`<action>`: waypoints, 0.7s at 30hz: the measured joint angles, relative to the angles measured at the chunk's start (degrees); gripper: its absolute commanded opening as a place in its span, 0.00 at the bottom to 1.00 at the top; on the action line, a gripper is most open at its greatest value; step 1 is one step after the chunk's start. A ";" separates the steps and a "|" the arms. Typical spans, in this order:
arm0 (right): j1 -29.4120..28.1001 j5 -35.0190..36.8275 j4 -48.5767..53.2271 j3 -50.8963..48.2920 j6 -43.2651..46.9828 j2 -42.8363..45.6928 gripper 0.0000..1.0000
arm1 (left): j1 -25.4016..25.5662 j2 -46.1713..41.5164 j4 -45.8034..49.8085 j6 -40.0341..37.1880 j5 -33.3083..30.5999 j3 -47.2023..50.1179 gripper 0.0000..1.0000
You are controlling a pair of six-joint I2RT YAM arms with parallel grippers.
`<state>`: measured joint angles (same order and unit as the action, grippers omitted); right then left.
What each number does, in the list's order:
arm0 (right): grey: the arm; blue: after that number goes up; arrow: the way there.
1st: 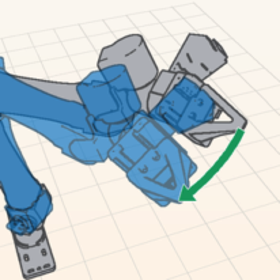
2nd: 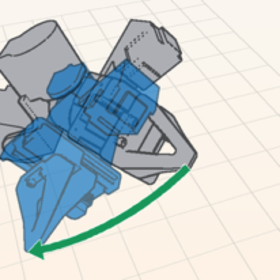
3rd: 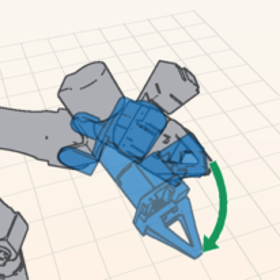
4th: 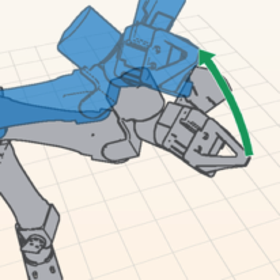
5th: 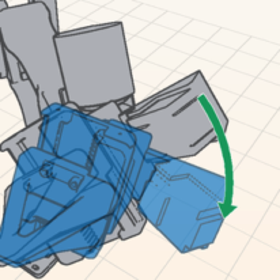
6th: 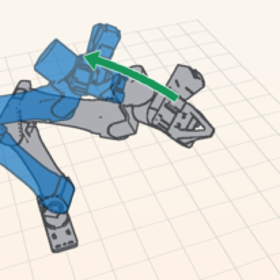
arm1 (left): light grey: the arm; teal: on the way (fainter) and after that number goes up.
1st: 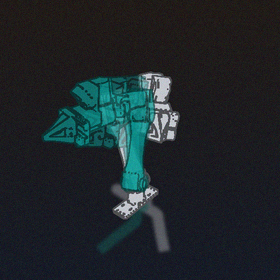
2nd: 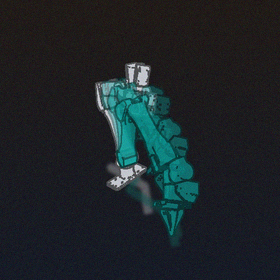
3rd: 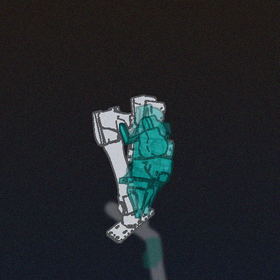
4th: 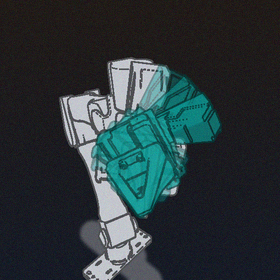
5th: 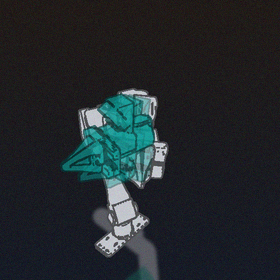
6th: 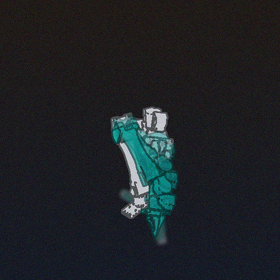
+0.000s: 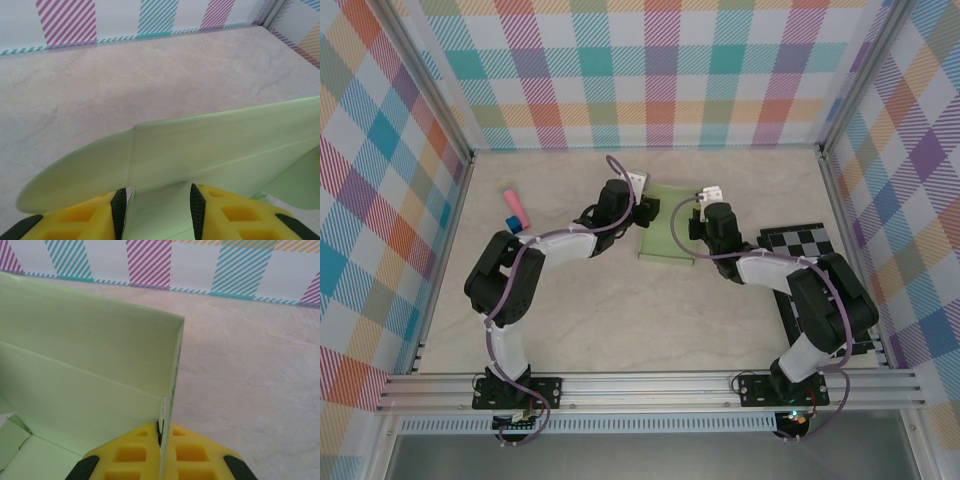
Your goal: Fold the paper box
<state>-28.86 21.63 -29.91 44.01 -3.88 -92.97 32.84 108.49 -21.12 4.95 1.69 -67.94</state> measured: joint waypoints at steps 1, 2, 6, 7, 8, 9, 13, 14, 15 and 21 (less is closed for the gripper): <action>0.00 0.07 0.04 0.37 0.02 -0.26 0.01 | -0.20 0.00 -0.17 0.00 0.39 0.20 0.40; 0.02 0.07 0.22 0.83 0.04 -0.52 0.01 | -0.50 -0.04 -0.31 0.00 0.94 0.59 0.41; 0.39 0.02 0.96 2.19 0.26 -1.25 0.00 | -1.77 -1.20 -1.60 0.09 3.02 4.22 0.48; 0.44 0.02 1.09 2.36 0.31 -1.29 0.00 | -1.99 -1.60 -1.68 0.15 3.43 5.18 0.49; 0.44 0.02 1.22 2.51 0.44 -1.38 0.00 | -2.29 -2.10 -1.81 0.17 3.89 6.29 0.51; 0.57 0.02 1.31 2.69 0.52 -1.42 0.00 | -2.36 -2.49 -2.08 0.15 4.17 7.21 0.51; 0.76 0.00 1.62 3.13 1.33 -1.49 0.00 | -2.69 -3.48 -4.26 0.15 5.27 9.97 0.48; 0.76 0.00 1.73 3.26 1.46 -1.49 0.00 | -2.78 -3.56 -4.74 0.11 5.46 10.16 0.46; 0.76 0.00 1.73 3.30 1.60 -1.49 0.00 | -2.91 -3.56 -5.27 -0.17 6.01 10.23 0.44; 1.09 -0.50 1.73 3.30 1.95 -1.49 0.00 | -5.29 -3.41 -10.08 -4.31 10.84 10.43 0.31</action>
<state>-27.77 21.12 -28.18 47.31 -1.93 -94.45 27.55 105.08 -31.20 0.64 12.53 -57.52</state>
